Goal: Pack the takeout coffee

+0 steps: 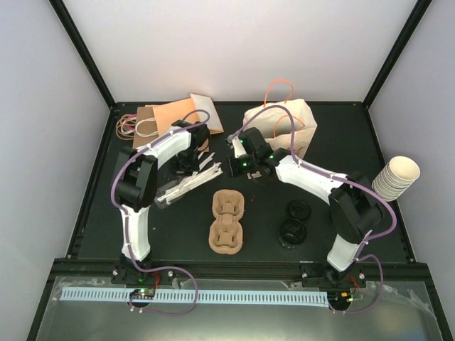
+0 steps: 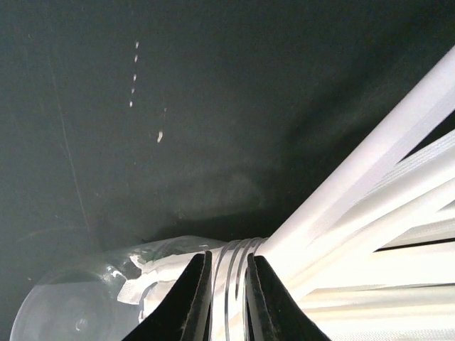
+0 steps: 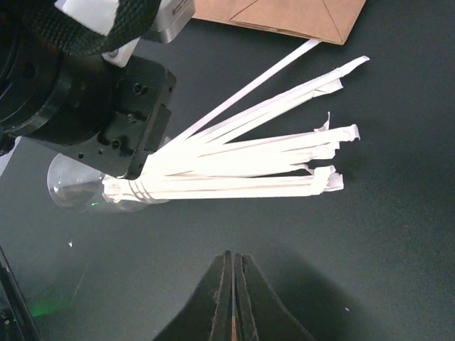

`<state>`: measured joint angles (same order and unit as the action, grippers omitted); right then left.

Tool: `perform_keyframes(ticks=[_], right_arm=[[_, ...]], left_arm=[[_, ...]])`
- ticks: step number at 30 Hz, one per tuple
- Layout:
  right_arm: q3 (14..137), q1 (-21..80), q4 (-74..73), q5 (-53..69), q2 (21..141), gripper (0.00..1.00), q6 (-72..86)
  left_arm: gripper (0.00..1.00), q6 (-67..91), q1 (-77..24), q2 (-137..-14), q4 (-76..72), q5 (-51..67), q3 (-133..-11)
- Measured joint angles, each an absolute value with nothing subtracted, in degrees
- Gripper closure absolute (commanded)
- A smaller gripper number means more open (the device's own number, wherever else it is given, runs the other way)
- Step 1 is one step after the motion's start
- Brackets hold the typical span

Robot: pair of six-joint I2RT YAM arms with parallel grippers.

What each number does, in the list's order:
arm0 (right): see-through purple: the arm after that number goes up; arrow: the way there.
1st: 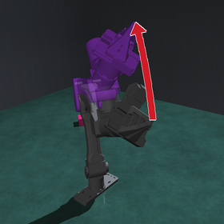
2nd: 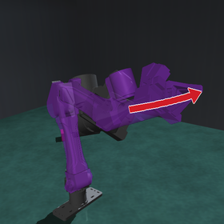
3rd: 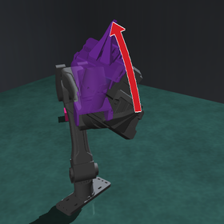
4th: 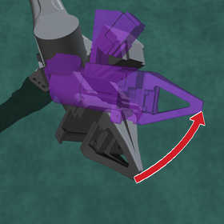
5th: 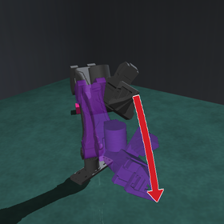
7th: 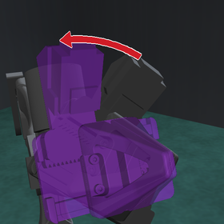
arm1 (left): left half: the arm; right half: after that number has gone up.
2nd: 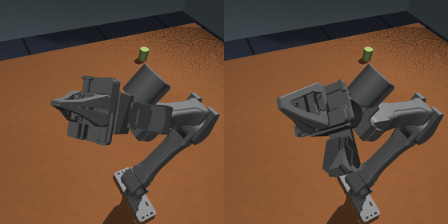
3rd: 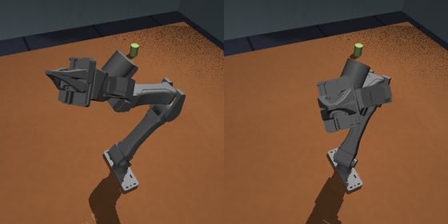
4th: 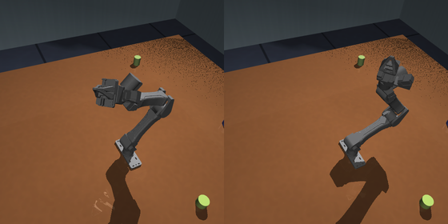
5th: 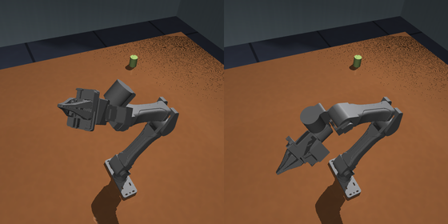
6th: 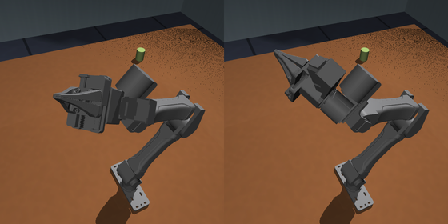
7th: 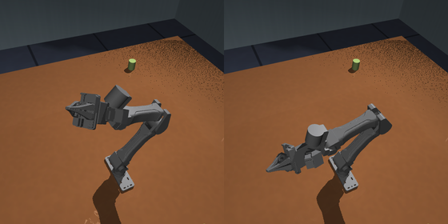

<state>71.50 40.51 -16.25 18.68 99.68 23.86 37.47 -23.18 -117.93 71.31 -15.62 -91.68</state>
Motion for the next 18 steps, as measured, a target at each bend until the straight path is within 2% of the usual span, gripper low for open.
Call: perform_keyframes(ticks=[11, 18], right_arm=[[70.4, 40.8, -15.7, 18.1, 97.2, 0.93, 23.2], [69.6, 40.8, -15.5, 17.7, 95.9, 0.93, 23.0]], left_arm=[[0.98, 44.0, -20.1, -110.7, 65.6, -8.6, -80.3], [0.98, 47.2, -19.6, -114.2, 62.9, -3.9, -83.3]])
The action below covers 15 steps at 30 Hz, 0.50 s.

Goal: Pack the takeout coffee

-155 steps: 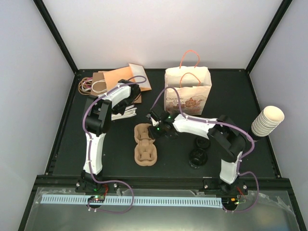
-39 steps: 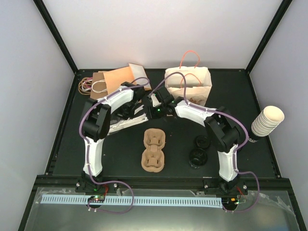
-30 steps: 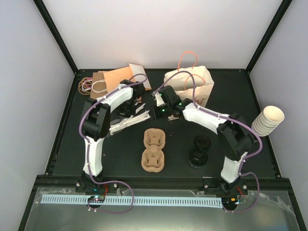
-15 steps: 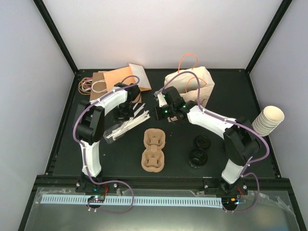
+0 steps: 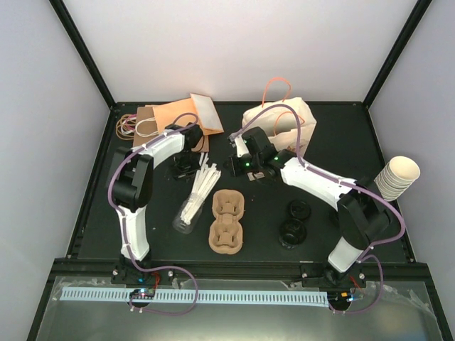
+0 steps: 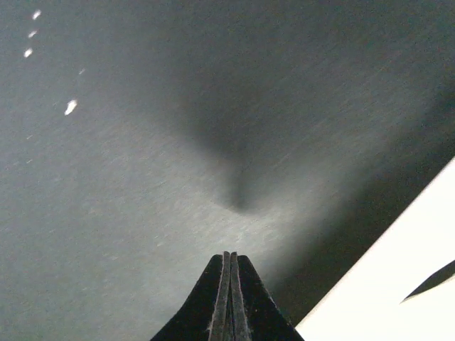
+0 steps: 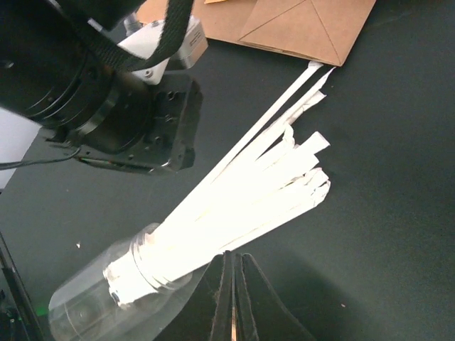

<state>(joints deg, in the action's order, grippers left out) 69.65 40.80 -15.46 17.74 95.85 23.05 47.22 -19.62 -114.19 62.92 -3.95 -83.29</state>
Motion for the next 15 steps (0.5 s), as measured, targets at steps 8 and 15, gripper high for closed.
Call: perform_keyframes(ticks=[8, 15], right_arm=[[69.3, 40.8, -15.8, 16.3, 94.5, 0.88, 22.6], [68.8, 40.8, -16.4, 17.0, 93.8, 0.73, 20.9]], left_arm=[[0.98, 49.8, -19.6, -118.1, 62.6, -2.2, -90.1], [0.77, 49.0, -19.6, -118.6, 62.8, -2.6, -91.7]])
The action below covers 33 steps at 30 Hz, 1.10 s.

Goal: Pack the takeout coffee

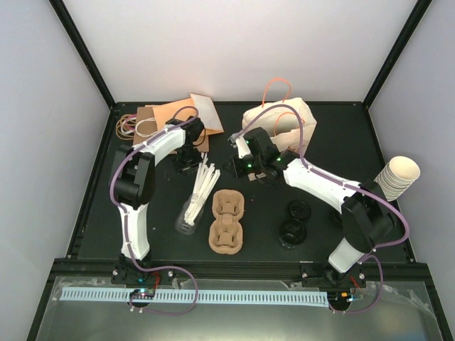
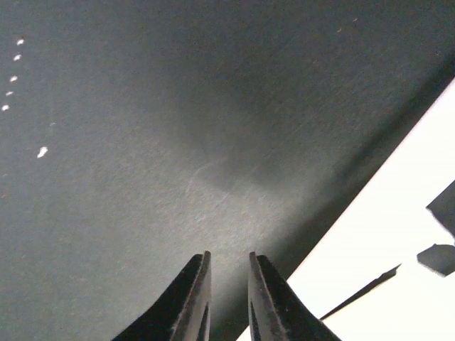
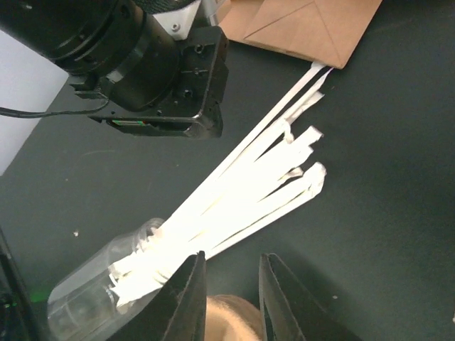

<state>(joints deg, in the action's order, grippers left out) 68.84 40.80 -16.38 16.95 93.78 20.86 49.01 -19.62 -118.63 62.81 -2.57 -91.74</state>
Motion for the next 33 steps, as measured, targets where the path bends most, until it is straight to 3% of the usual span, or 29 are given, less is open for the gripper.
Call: perform_keyframes(ticks=[5, 10, 12, 22, 33], right_arm=[[68.6, 41.3, -17.4, 19.8, 93.7, 0.69, 18.8], [66.8, 42.8, -18.1, 21.5, 92.1, 0.66, 17.8], [66.0, 43.0, -18.3, 22.0, 91.4, 0.63, 17.4], [64.1, 43.0, -19.4, 22.7, 87.1, 0.57, 15.0], [63.0, 43.0, -19.8, 23.1, 83.2, 0.57, 13.6]], left_arm=[[0.52, 46.3, -19.6, -112.6, 63.1, -4.0, -87.2], [0.13, 42.8, -21.3, -97.7, 63.8, -5.2, -78.4], [0.02, 41.2, -23.3, -91.3, 64.6, -5.2, -74.5], [0.01, 30.5, -33.0, -76.0, 66.7, -1.4, -62.3], [0.01, 24.0, -38.0, -76.7, 64.5, 1.8, -55.4]])
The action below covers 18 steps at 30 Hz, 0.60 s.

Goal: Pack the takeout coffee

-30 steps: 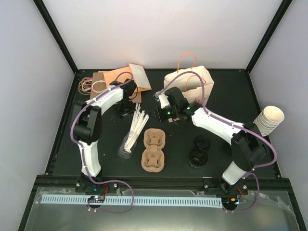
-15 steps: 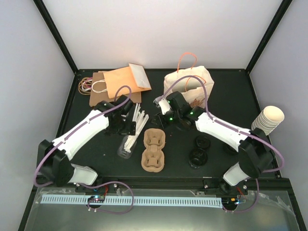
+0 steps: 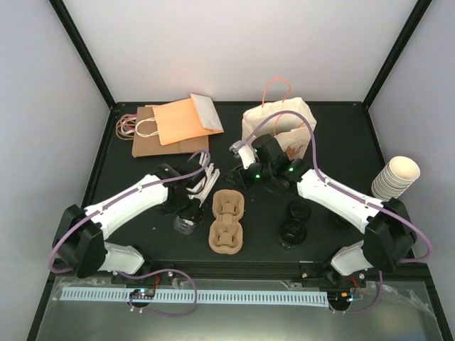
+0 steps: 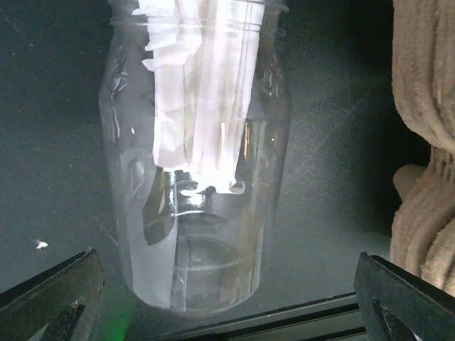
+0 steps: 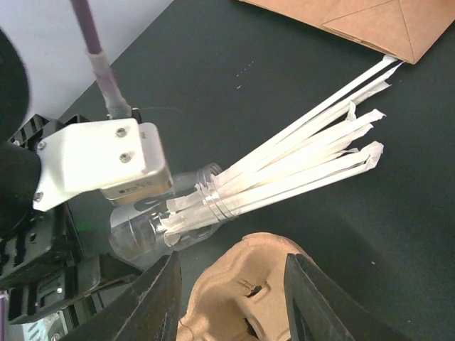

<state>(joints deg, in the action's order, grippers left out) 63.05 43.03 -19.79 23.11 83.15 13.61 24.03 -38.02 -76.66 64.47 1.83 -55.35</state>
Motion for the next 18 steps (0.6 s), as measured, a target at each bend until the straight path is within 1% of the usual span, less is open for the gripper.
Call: perform_keyframes(ticks=[7, 18], right_arm=[[63.0, 43.0, -19.9, 23.2, 83.1, 0.57, 12.9], [62.4, 43.0, -20.0, 23.5, 83.1, 0.57, 12.5]], left_arm=[[0.01, 21.6, -38.0, -81.2, 62.2, 2.4, -55.2], [0.01, 22.0, -38.0, -86.8, 59.8, 1.3, -53.8]])
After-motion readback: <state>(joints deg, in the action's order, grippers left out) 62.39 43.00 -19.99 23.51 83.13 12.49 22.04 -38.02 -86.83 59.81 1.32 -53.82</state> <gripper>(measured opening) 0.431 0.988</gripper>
